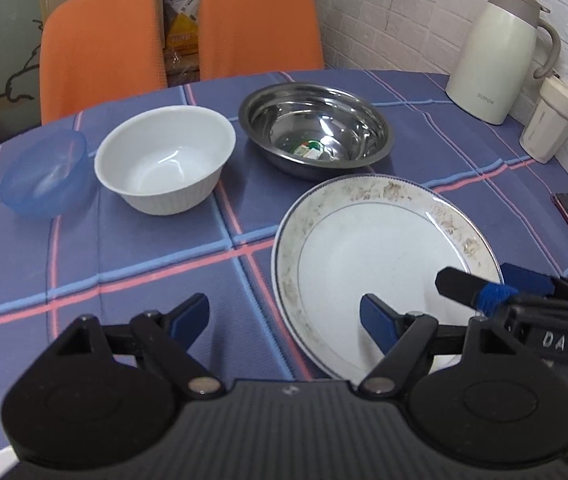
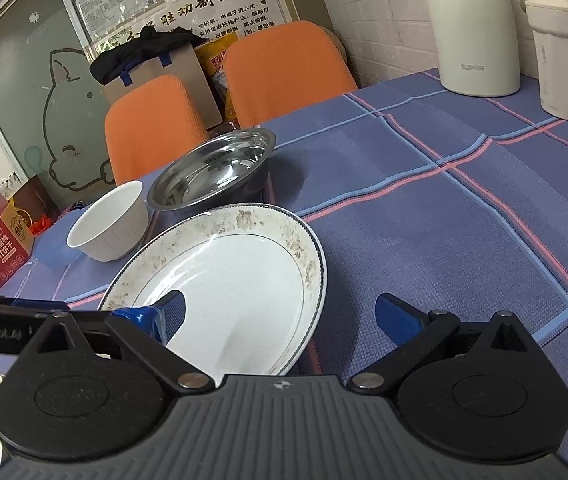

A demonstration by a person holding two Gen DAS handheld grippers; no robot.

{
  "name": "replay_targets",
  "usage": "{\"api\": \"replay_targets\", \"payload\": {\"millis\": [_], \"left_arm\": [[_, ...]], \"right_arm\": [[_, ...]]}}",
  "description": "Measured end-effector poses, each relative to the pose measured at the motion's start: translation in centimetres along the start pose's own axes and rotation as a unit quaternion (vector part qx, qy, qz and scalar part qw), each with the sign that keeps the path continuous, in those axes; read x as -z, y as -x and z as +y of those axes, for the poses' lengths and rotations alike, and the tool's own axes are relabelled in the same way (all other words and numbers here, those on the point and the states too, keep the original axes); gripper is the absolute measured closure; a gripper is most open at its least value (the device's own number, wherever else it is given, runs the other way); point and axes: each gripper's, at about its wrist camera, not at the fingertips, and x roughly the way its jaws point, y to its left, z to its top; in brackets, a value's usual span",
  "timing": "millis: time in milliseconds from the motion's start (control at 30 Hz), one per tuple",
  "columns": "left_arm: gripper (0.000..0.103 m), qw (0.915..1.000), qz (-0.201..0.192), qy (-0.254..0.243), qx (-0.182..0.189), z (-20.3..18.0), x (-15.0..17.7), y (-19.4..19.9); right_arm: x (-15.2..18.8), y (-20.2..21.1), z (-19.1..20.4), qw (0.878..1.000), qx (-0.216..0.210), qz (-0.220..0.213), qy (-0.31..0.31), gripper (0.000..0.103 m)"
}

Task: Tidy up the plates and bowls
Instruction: 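Move the left gripper to the rim of the white rimmed deep plate, then close the left gripper on the deep plate rim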

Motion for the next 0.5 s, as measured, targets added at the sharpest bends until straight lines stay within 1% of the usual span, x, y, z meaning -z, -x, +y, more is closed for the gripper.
{"api": "replay_targets", "payload": {"millis": [67, 167, 233, 267, 333, 433, 500], "left_arm": [[0.024, 0.9999, 0.008, 0.010, 0.007, 0.0, -0.5, -1.4], [0.024, 0.9993, 0.024, 0.029, 0.003, 0.5, -0.8, -3.2], [0.025, 0.9995, 0.008, 0.031, -0.009, 0.5, -0.9, -3.4], [0.025, 0.9994, 0.007, 0.031, -0.015, 0.5, -1.1, -3.6], [0.025, 0.9993, 0.004, 0.032, -0.018, 0.5, -1.2, -3.8], [0.026, 0.9996, -0.002, 0.014, -0.026, 0.0, -1.0, -4.0], [0.026, 0.9997, -0.004, 0.013, -0.022, -0.1, -0.9, -3.9]], "right_arm": [[0.0, -0.3, 0.1, 1.000, 0.003, 0.004, 0.005, 0.014], [0.0, -0.7, 0.4, 1.000, 0.005, 0.007, 0.016, 0.014], [-0.1, -1.0, 0.8, 1.000, 0.006, 0.010, 0.029, 0.014], [-0.1, -1.2, 1.0, 0.999, 0.008, 0.011, 0.037, 0.014], [0.1, -1.5, 1.6, 0.998, 0.018, 0.013, 0.062, 0.014], [0.5, -1.8, 2.1, 0.995, 0.026, 0.012, 0.095, 0.013], [0.8, -2.0, 2.6, 0.992, 0.034, 0.011, 0.119, 0.012]]}}
